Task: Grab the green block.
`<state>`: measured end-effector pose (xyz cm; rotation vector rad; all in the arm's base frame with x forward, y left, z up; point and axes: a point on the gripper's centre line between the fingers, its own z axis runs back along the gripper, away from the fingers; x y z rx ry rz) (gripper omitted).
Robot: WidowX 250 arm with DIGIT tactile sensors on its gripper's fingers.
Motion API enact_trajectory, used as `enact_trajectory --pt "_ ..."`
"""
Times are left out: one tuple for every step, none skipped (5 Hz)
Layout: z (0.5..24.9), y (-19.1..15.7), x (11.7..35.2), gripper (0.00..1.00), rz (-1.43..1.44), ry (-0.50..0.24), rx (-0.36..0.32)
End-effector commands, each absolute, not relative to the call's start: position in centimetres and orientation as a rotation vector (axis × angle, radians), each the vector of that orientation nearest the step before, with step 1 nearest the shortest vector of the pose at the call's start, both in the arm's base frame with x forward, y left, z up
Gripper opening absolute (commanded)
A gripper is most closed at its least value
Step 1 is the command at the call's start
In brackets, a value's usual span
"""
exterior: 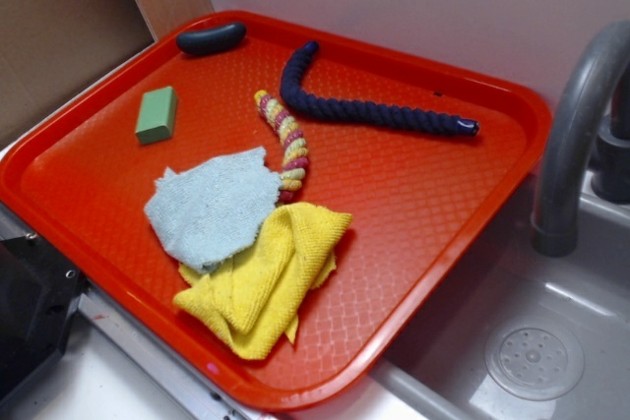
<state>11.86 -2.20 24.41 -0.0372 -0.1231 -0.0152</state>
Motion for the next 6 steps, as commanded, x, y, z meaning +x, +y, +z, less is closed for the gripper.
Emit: enact_trajectory --pt "24.4 -2.2 11.9 1.00 -0.015 -0.123 -0.037" --pt "22.7 -0.8 14.5 1.00 0.237 -0.147 -0.073" --pt "21.1 0.5 17.0 1.00 0.486 -0.159 -0.047" --pt "18.8 3.5 19.5 1.00 0.734 -0.178 -0.014" --pt "16.3 6.3 20.9 1.00 0.978 -0.245 0.064" --pt "14.0 8.7 21.5 1.00 1.223 -0.241 0.121"
